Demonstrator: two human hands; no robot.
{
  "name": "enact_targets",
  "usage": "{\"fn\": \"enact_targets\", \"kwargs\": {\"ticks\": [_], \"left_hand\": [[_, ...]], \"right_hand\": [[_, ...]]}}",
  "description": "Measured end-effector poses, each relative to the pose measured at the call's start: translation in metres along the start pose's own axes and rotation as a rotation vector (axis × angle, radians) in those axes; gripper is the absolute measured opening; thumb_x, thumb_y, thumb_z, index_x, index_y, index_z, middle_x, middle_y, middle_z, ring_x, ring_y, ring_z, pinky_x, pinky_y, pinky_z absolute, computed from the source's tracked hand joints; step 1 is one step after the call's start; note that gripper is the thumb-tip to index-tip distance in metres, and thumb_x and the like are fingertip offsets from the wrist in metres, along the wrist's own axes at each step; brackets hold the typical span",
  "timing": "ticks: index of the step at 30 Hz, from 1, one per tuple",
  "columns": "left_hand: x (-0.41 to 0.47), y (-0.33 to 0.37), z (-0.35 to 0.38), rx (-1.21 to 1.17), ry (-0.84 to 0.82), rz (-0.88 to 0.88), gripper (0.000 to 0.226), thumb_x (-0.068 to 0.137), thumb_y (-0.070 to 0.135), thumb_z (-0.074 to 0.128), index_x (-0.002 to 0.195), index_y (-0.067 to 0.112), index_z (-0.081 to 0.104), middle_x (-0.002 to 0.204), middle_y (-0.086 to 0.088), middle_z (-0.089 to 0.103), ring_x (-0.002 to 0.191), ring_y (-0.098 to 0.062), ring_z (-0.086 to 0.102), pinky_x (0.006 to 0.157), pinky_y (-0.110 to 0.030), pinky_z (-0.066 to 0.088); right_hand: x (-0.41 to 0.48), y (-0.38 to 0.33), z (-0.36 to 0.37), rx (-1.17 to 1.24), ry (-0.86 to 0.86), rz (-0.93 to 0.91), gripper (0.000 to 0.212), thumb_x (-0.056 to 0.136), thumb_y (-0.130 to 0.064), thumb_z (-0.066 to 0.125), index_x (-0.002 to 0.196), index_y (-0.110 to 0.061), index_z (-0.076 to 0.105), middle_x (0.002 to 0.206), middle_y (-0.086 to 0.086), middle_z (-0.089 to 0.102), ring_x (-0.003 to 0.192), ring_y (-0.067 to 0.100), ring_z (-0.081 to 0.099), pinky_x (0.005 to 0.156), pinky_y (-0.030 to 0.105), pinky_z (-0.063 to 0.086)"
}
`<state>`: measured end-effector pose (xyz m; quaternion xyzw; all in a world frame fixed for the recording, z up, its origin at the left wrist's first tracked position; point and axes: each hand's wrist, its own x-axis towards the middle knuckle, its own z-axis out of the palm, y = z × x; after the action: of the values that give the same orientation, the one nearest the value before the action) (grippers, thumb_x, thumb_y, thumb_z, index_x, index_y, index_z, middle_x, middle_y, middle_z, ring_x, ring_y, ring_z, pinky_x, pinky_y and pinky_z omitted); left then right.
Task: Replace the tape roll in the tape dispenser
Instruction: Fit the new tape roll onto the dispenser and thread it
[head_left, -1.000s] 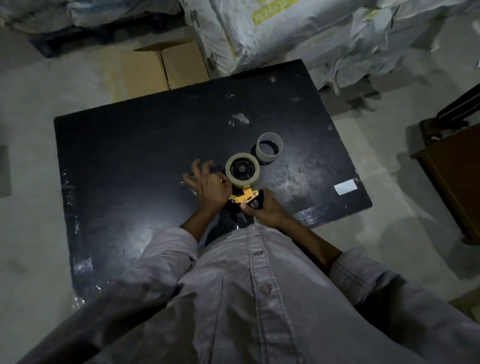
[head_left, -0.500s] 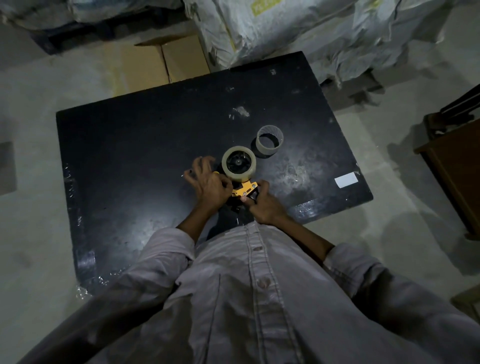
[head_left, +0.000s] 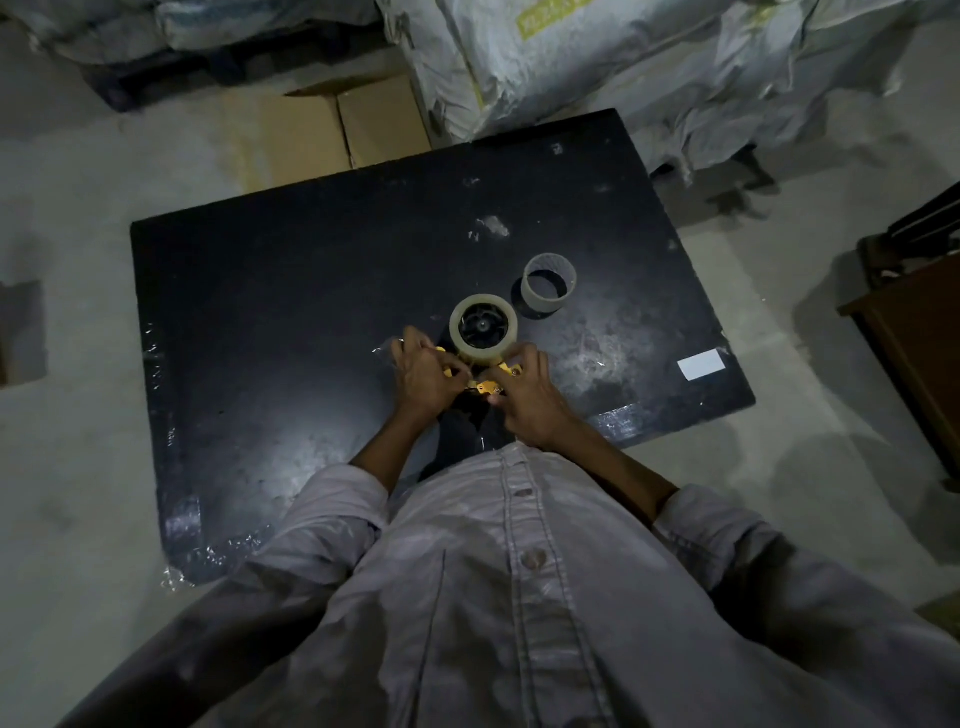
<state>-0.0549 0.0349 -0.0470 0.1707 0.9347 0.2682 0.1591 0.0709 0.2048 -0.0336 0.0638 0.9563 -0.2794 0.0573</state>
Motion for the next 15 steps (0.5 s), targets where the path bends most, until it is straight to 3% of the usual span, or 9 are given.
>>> {"fn": "enact_targets", "kwargs": {"ticks": [4,8,11,13,15], "left_hand": [[-0.006,0.009,-0.006,0.107,-0.011,-0.083,0.017,0.087,0.048,0.086,0.097,0.034,0.09,0.123,-0.008,0.045,0.127,-0.038,0.043,0.104,-0.052,0.045],[-0.014,0.009,-0.006,0.187,0.037,-0.092,0.021,0.088,0.057,0.08,0.099,0.041,0.088,0.123,-0.005,0.046,0.128,-0.036,0.042,0.101,-0.053,0.036],[-0.014,0.004,-0.005,0.167,0.057,-0.099,0.021,0.087,0.059,0.08,0.097,0.042,0.089,0.117,0.001,0.041,0.124,-0.034,0.042,0.097,-0.051,0.034],[-0.013,0.003,-0.005,0.193,0.077,-0.081,0.021,0.088,0.059,0.079,0.097,0.043,0.089,0.116,0.001,0.042,0.122,-0.034,0.042,0.097,-0.051,0.033],[-0.014,0.003,-0.004,0.224,0.103,-0.055,0.021,0.088,0.058,0.079,0.098,0.042,0.088,0.117,-0.002,0.046,0.121,-0.035,0.043,0.097,-0.051,0.033]], "right_hand": [[0.003,-0.003,0.001,0.03,-0.035,0.0,0.046,0.098,-0.003,0.078,0.137,-0.027,0.075,0.151,0.022,0.041,0.137,0.045,0.039,0.113,0.054,0.042],[0.011,0.0,0.003,0.061,-0.051,0.028,0.044,0.096,-0.002,0.077,0.13,-0.032,0.08,0.146,0.022,0.042,0.131,0.048,0.04,0.114,0.057,0.04],[0.011,-0.004,0.003,0.067,-0.101,0.0,0.039,0.099,-0.002,0.074,0.109,-0.039,0.084,0.147,0.014,0.036,0.135,0.039,0.033,0.118,0.049,0.038],[0.008,-0.007,0.002,0.052,-0.129,-0.015,0.038,0.103,-0.003,0.071,0.113,-0.038,0.082,0.148,0.013,0.034,0.135,0.037,0.03,0.118,0.047,0.036],[0.006,-0.006,0.004,0.083,-0.112,0.002,0.034,0.105,-0.011,0.069,0.13,-0.033,0.074,0.149,0.016,0.034,0.135,0.039,0.033,0.116,0.049,0.037]]}}
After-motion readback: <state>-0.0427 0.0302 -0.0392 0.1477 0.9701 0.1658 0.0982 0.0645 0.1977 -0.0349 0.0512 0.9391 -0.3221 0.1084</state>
